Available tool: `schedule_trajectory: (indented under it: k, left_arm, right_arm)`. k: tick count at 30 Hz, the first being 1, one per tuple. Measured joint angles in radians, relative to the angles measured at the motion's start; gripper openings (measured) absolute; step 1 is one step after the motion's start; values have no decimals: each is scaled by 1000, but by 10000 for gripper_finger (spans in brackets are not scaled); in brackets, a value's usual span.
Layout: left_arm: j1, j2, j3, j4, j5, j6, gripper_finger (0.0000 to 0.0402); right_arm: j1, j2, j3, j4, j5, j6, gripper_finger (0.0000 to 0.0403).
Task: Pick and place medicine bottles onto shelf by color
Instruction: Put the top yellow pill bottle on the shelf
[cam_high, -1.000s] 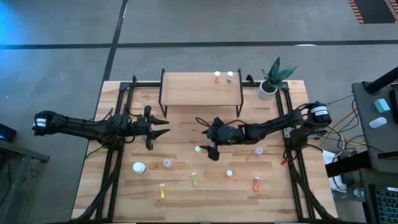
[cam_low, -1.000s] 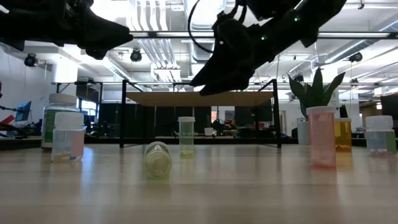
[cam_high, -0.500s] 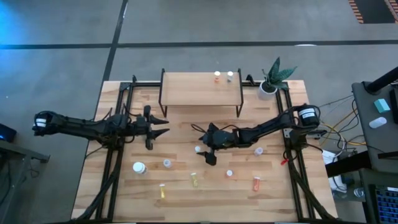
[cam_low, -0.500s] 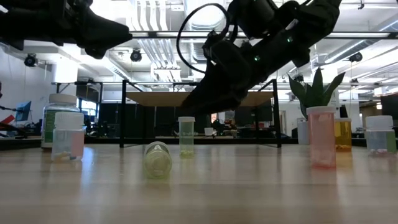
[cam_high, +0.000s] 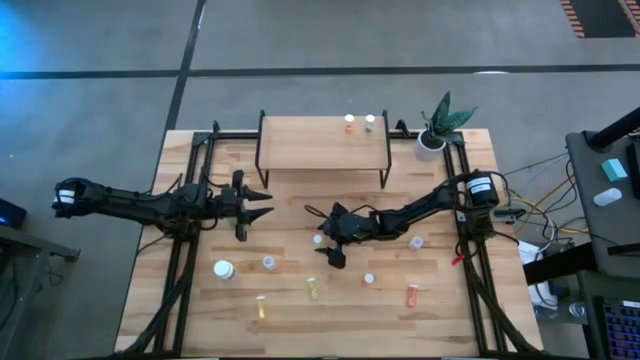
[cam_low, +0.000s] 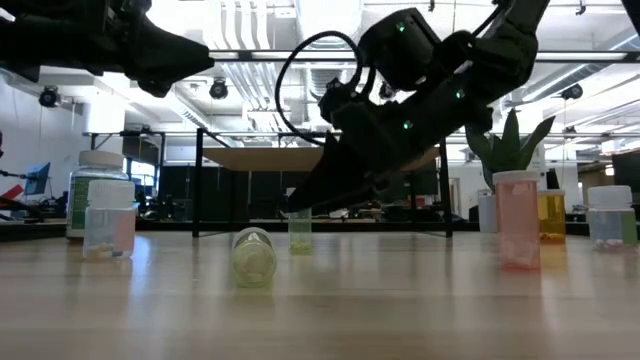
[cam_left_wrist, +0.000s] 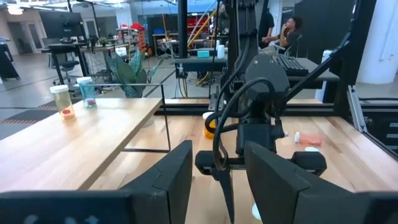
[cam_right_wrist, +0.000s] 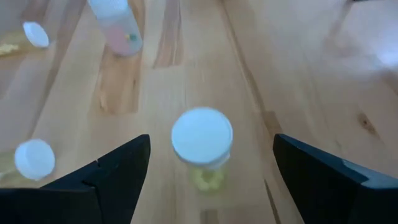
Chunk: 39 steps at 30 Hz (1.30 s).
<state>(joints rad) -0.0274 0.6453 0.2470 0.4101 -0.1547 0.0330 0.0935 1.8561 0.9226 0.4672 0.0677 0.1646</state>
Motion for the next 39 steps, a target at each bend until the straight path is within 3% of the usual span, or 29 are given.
schedule_trajectory:
  k: [14,26,39]
  left_arm:
    - [0,-6,0,0,0,0,131]
    - [0,-5,0,0,0,0,131]
    - [0,-5,0,0,-5,0,131]
  right_arm:
    - [-1,13,0,10,-19,-5,322]
    - [-3,13,0,10,-19,-5,212]
    - [-9,12,0,0,-19,-7,141]
